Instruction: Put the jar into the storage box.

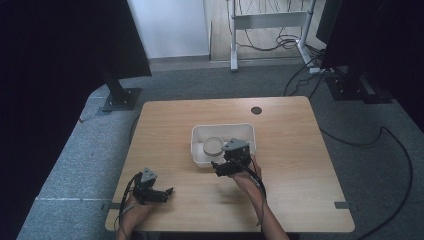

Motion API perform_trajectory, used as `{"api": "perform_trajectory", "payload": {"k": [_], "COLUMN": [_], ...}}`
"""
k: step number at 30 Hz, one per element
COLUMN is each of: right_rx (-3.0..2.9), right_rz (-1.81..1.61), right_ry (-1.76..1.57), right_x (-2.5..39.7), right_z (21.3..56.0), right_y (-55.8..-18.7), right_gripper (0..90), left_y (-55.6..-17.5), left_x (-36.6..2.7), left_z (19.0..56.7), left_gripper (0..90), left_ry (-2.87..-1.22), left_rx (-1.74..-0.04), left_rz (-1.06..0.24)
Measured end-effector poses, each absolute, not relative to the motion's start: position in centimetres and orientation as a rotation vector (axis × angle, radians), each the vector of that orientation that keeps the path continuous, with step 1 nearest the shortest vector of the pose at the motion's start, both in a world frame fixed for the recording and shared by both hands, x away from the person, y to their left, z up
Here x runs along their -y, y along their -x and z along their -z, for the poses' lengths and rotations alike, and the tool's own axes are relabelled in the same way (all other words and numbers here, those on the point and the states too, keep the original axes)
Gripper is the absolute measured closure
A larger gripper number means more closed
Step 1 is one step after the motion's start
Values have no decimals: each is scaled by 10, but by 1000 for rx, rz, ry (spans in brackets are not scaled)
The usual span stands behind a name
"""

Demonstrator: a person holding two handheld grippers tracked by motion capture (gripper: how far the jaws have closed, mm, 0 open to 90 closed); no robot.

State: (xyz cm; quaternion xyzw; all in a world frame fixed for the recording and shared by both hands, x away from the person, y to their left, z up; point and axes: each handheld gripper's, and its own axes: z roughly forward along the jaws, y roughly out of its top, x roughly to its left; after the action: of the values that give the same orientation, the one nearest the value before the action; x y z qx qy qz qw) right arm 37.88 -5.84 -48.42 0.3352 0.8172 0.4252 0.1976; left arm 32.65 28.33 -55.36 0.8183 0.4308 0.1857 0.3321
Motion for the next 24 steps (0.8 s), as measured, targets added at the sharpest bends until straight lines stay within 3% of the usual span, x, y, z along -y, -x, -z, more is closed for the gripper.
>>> {"api": "perform_trajectory", "payload": {"k": [24], "right_rx": [-2280], "right_rz": [-1192], "right_ry": [-945], "right_x": [82], "right_z": [489], "right_y": [-364], "right_gripper": [29], "left_y": [-326], "left_x": [-283], "left_z": [554], "left_gripper": [0], "left_ry": [-2134], "left_rx": [-1129], "left_rz": [-485]}}
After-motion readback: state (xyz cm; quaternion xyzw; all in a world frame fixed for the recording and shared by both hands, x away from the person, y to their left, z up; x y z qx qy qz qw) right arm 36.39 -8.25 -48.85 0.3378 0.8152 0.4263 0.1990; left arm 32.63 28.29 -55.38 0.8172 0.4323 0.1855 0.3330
